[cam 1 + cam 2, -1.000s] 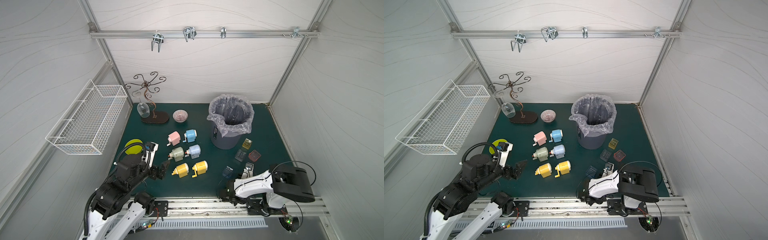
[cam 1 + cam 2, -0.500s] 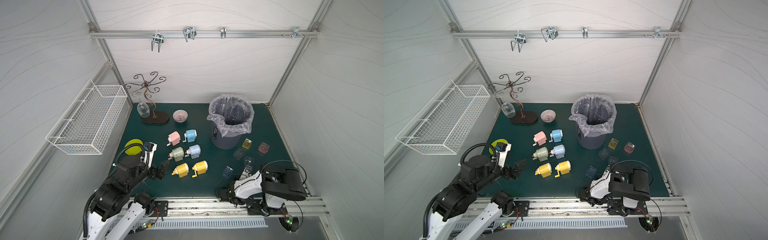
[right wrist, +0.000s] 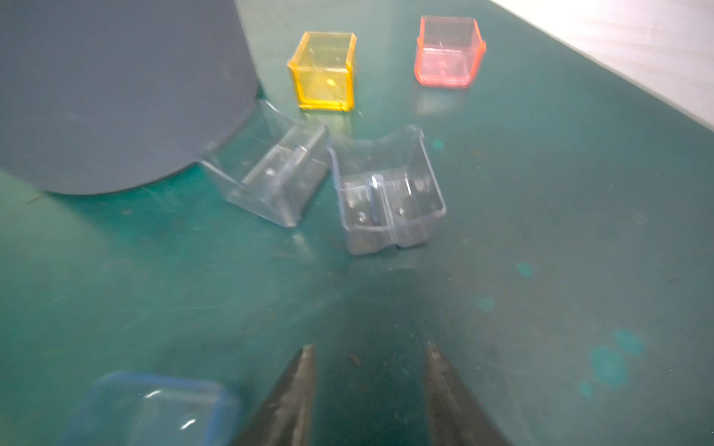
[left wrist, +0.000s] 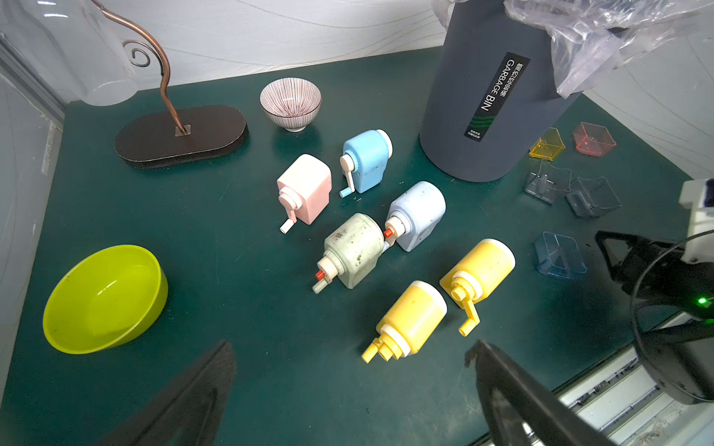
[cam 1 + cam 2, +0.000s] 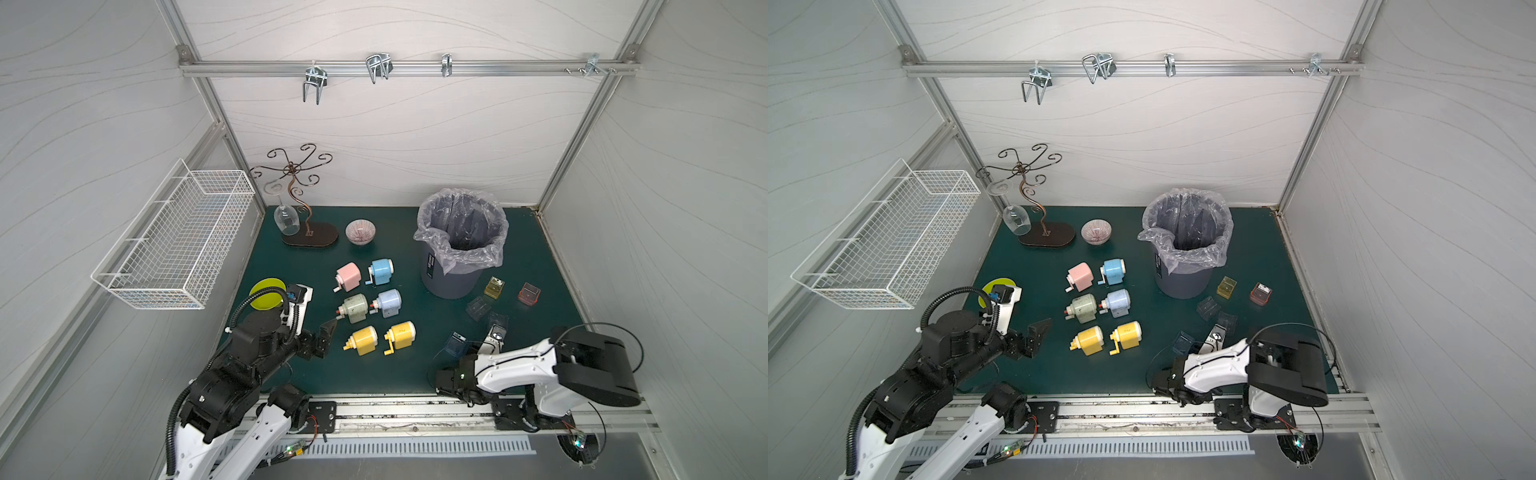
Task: Take out the pencil sharpener tray and clean the shavings
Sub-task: Place the container at the center of the board, then pick up the pencil sharpener from the center of the board.
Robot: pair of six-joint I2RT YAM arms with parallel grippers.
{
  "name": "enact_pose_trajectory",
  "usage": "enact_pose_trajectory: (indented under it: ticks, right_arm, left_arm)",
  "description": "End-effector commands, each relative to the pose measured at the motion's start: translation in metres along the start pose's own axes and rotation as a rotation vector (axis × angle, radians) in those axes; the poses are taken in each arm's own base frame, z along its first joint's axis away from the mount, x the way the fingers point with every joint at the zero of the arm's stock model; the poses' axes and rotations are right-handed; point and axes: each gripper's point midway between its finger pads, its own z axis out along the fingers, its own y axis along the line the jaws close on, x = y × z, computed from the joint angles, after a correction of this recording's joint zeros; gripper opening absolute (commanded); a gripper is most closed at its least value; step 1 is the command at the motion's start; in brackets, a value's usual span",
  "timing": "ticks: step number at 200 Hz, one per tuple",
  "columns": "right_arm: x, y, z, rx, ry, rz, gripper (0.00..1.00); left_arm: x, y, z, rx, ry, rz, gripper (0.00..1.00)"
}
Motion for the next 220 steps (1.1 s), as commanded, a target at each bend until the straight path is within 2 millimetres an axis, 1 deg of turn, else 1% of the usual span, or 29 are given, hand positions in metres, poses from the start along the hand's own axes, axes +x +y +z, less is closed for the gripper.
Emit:
enact_pose_trajectory:
  ticks: [1,11,24,34,48,58,73,78,85,95,102,107,115,124,132,141,153,161,173,181,186,198,210,220]
  right_arm:
    - [-0.049,-0.016,-0.025,0.014,-0.040,0.343,0.56]
    - [-0.065,-0.018,-0.034,-0.006,-0.026,0.308,0.58]
    - [-0.088,-0.024,-0.045,-0.035,-0.002,0.270,0.60]
    - [-0.104,-0.028,-0.051,-0.074,0.016,0.236,0.60]
    - [-0.125,-0.032,-0.058,-0.138,0.056,0.173,0.60]
    - [-0.141,-0.034,-0.063,-0.215,0.083,0.153,0.60]
    - [-0.164,-0.032,-0.072,-0.352,0.100,0.127,0.63]
    - [-0.172,-0.033,-0.075,-0.395,0.098,0.131,0.65]
    - [-0.179,-0.037,-0.077,-0.425,0.093,0.137,0.66]
    - [-0.188,-0.046,-0.081,-0.444,0.089,0.137,0.68]
    - [-0.191,-0.048,-0.083,-0.449,0.096,0.107,0.68]
    - [-0.192,-0.045,-0.084,-0.460,0.112,0.066,0.69]
    - [-0.186,-0.033,-0.085,-0.489,0.178,-0.008,0.73]
    - [-0.174,-0.015,-0.083,-0.535,0.302,-0.074,0.76]
    - [-0.164,-0.003,-0.079,-0.567,0.418,-0.073,0.76]
    - [-0.163,0.004,-0.075,-0.593,0.480,-0.026,0.75]
    - [-0.175,0.011,-0.071,-0.659,0.432,0.036,0.74]
    - [-0.185,0.012,-0.069,-0.693,0.375,0.073,0.74]
    - [-0.194,0.014,-0.067,-0.731,0.344,0.108,0.74]
    - [-0.194,0.014,-0.066,-0.717,0.345,0.093,0.75]
    - [-0.193,0.015,-0.065,-0.712,0.347,0.078,0.76]
    - [-0.192,0.015,-0.065,-0.705,0.347,0.057,0.77]
    - [-0.192,0.013,-0.064,-0.689,0.330,0.026,0.77]
    - [-0.192,0.013,-0.065,-0.687,0.313,-0.003,0.78]
  left_arm:
    - [-0.011,0.001,-0.001,-0.008,-0.028,0.049,1.00]
    - [-0.011,-0.004,0.002,0.017,-0.007,0.064,1.00]
    - [-0.010,-0.017,0.009,0.092,0.040,0.098,1.00]
    - [-0.010,-0.022,0.013,0.116,0.082,0.108,1.00]
    - [-0.013,-0.020,0.021,0.103,0.133,0.095,1.00]
    - [-0.018,-0.019,0.027,0.089,0.169,0.066,1.00]
    - [-0.024,-0.016,0.039,0.056,0.203,-0.010,1.00]
    - [-0.025,-0.011,0.043,0.018,0.210,-0.055,1.00]
    - [-0.027,-0.007,0.049,-0.014,0.220,-0.107,1.00]
    - [-0.030,-0.006,0.054,-0.024,0.237,-0.117,1.00]
    - [-0.033,-0.007,0.057,-0.018,0.256,-0.093,1.00]
    - [-0.032,-0.007,0.059,-0.021,0.281,-0.067,1.00]
    - [-0.026,-0.004,0.061,-0.041,0.337,-0.052,0.99]
    - [-0.014,-0.004,0.064,-0.039,0.423,-0.025,1.00]
    - [-0.005,-0.007,0.065,-0.022,0.496,-0.006,1.00]
    - [0.003,-0.011,0.065,0.006,0.553,0.009,1.00]
    - [0.002,-0.022,0.061,0.069,0.565,0.007,0.98]
    - [0.001,-0.026,0.057,0.099,0.570,0.010,0.97]
    - [0.005,-0.034,0.051,0.154,0.595,0.025,0.95]
    - [0.012,-0.042,0.045,0.211,0.626,0.054,0.93]
    - [0.013,-0.046,0.043,0.231,0.625,0.077,0.90]
    - [0.015,-0.053,0.038,0.272,0.615,0.150,0.92]
    - [0.018,-0.057,0.038,0.303,0.598,0.243,0.96]
    - [0.019,-0.065,0.037,0.367,0.592,0.307,0.96]
